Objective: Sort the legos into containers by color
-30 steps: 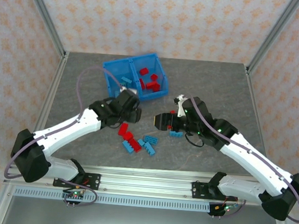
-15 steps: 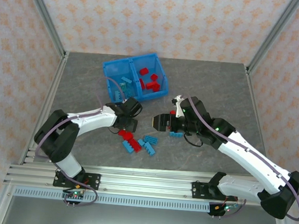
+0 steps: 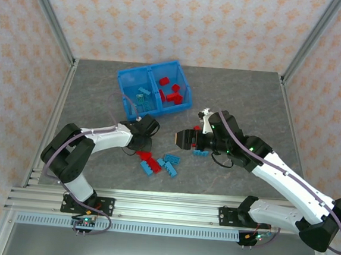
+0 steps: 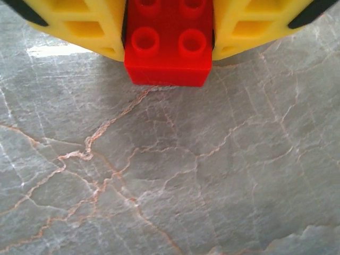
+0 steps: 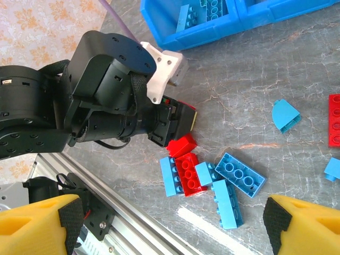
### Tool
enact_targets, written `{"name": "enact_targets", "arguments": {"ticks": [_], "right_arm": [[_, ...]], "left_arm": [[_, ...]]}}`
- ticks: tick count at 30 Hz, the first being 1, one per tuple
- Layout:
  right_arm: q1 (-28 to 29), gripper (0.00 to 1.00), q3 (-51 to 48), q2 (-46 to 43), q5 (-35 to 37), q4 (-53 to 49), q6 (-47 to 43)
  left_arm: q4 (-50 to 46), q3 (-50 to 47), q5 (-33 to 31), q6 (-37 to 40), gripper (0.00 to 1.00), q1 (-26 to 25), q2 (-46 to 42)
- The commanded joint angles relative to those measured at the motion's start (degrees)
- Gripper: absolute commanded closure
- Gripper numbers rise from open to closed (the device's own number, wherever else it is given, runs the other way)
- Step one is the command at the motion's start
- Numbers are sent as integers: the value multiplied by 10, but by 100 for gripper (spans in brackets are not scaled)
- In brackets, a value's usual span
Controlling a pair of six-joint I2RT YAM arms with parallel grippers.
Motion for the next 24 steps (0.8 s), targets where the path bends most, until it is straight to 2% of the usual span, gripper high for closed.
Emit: {"name": "enact_targets", "arguments": {"ticks": [1,6,10,16,19,24], "right_arm": [[1,11,9,-4,12,0,4],[1,11,12,-10,13,5,10],[1,11,8,-15,12,16,19],[2,11,1,-26,13,21,36],[2,11,-2,-38,20,14,43],[3,11,-17,-69,40,11,58]], "left_arm": [[0,0,1,-19,71,3,-41],[-25,75,-8,-14,72,-8,-112],[-19,156,-25,7,73,-9,-114],[9,309,-52,33,74,-2,9],[27,399,-16,1,74,24,99],[-24,592,-67,0,74,46,255]]}}
